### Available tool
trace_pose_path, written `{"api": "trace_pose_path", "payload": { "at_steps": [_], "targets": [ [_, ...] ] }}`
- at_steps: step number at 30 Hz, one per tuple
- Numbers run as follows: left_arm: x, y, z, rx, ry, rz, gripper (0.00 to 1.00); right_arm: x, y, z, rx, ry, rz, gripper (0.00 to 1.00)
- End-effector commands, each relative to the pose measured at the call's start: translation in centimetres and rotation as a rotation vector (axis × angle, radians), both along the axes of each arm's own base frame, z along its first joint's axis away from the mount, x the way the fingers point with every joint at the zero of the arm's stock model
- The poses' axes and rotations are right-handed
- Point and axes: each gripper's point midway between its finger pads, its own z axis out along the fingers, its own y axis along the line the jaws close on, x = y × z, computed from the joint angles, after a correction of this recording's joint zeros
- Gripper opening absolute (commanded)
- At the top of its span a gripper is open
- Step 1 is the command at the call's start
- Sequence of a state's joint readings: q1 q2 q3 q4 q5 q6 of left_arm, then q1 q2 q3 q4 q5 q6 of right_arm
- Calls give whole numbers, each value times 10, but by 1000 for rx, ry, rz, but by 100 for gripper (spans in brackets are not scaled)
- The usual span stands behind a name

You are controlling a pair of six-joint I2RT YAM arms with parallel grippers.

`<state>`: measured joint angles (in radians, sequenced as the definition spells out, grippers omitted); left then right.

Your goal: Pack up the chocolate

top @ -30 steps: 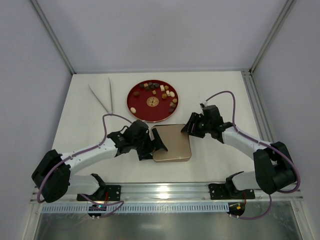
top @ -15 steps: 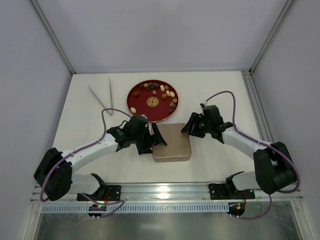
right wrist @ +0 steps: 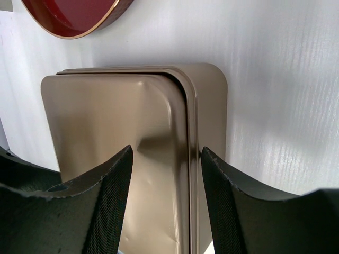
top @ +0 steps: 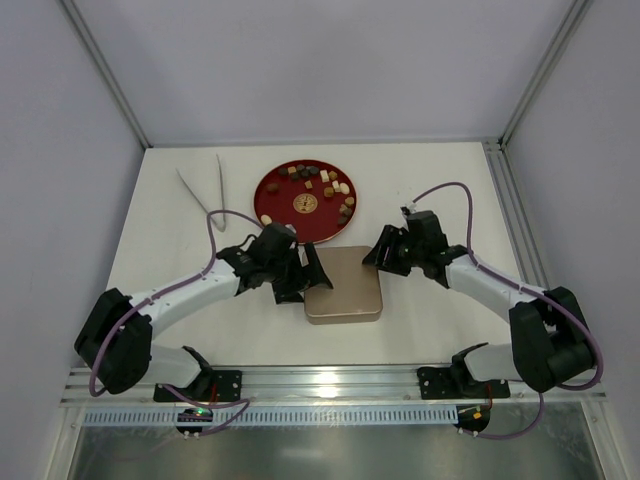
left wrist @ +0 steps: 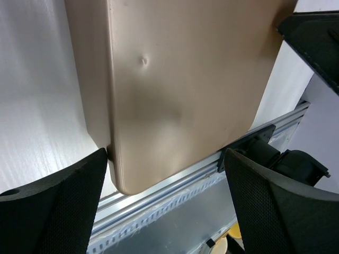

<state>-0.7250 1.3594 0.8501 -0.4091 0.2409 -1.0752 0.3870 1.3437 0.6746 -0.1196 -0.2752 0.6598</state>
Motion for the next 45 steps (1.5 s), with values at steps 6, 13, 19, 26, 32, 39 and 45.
{"api": "trace_pose_path", "payload": {
  "at_steps": [6,13,19,26,32,39,45],
  "targets": [
    [-5,10,-8,68,-9,-61,89,7,4,22,28,-89,7,57],
    [2,8,-8,100,-24,-83,86,7,3,21,25,-85,5,57],
    [11,9,-10,147,-38,-99,85,6,2,14,18,-70,-1,57],
    [23,13,-12,181,-39,-100,84,9,-2,4,17,-41,-16,56],
    [32,18,-11,192,-41,-96,84,7,-7,-2,12,-31,-29,56],
    [38,20,-17,204,-31,-101,84,4,-9,-7,11,-22,-35,56],
    [43,28,-23,222,-23,-82,84,2,-11,-8,6,-24,-34,56]
  ]
}}
